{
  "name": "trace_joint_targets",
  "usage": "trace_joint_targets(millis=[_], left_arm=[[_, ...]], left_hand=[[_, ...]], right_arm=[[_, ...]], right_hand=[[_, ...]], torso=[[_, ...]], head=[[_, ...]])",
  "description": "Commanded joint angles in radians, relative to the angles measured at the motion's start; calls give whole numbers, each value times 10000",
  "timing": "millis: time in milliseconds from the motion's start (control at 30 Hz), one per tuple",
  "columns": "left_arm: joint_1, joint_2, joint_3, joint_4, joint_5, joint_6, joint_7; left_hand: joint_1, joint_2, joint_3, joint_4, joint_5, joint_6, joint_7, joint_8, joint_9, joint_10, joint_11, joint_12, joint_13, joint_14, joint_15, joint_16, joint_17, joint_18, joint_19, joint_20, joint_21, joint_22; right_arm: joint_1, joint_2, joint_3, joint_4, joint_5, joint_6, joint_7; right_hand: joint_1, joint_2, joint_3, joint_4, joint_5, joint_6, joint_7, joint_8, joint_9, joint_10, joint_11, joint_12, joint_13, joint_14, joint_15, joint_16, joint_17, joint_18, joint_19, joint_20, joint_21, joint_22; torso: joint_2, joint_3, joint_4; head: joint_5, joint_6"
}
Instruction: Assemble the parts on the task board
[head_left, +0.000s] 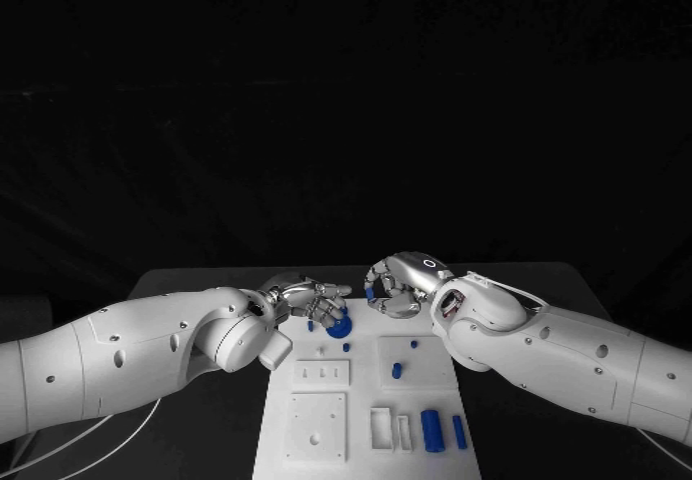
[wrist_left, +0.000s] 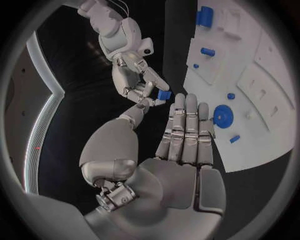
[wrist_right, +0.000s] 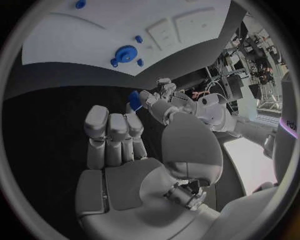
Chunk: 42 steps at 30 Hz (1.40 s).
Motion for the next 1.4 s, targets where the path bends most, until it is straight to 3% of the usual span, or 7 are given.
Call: trace_joint_targets(millis=[33,100,367,1000,1400], left_arm=[[14,52,0,-8,-316,154,-332],[14,75,-1,-8,-355,130,-343],[13,127,-3,7,-365,110,-262],[14,231,0,-48,-364,114,-234],[14,243,1,-21,-364,111,-162]], left_hand=[[17,-112,17,63,-32,-95,23,-44,-15,-84,24,-60,17,-182,56,-109,-50,-185,-167,38,-79,169],[-32,-240,48,174,-35,-98,26,-53,-26,-152,56,-107,44,-450,194,-258,-162,-187,-381,171,-171,171],[-17,-310,123,329,-37,-72,20,-47,-30,-152,55,-122,116,-443,236,-225,-230,-111,-423,233,-154,204],[184,-149,157,312,-34,-29,0,-26,-29,-111,33,-122,216,-399,233,-135,-289,-56,-424,250,-103,216],[323,31,121,227,-29,14,-15,-8,-29,-76,16,-122,290,-380,223,-72,-337,-44,-414,248,-71,212]], right_arm=[[1,95,2,26,-308,214,-398],[1,159,2,41,-318,219,-407],[-1,377,0,74,-348,316,-412],[-15,535,-19,207,-315,401,-374],[-65,737,-116,105,-220,492,-358]], right_hand=[[-19,-97,21,60,-35,355,288,56,3,70,-16,33,3,-20,-53,-43,10,1138,1,-74,19,55],[-23,-116,26,81,-33,353,288,53,4,59,-16,20,-8,-19,-53,-47,11,1138,5,-75,17,54],[-18,-133,44,109,-26,353,287,48,4,60,-18,19,-8,-16,-54,-52,11,1138,11,-77,12,51],[-36,-153,65,180,-19,353,289,38,4,59,-16,13,-11,-10,-53,-63,13,1138,22,-75,4,46],[-41,-167,68,197,-18,350,289,33,3,56,-15,10,-13,-8,-53,-66,14,1138,24,-76,1,45]], torso=[[-62,-9,-17],[-64,-10,-15],[-49,-20,-14],[-45,-34,-23],[-49,-36,-27]], head=[[8,-17],[7,-13],[59,-5],[86,-28],[106,-39]])
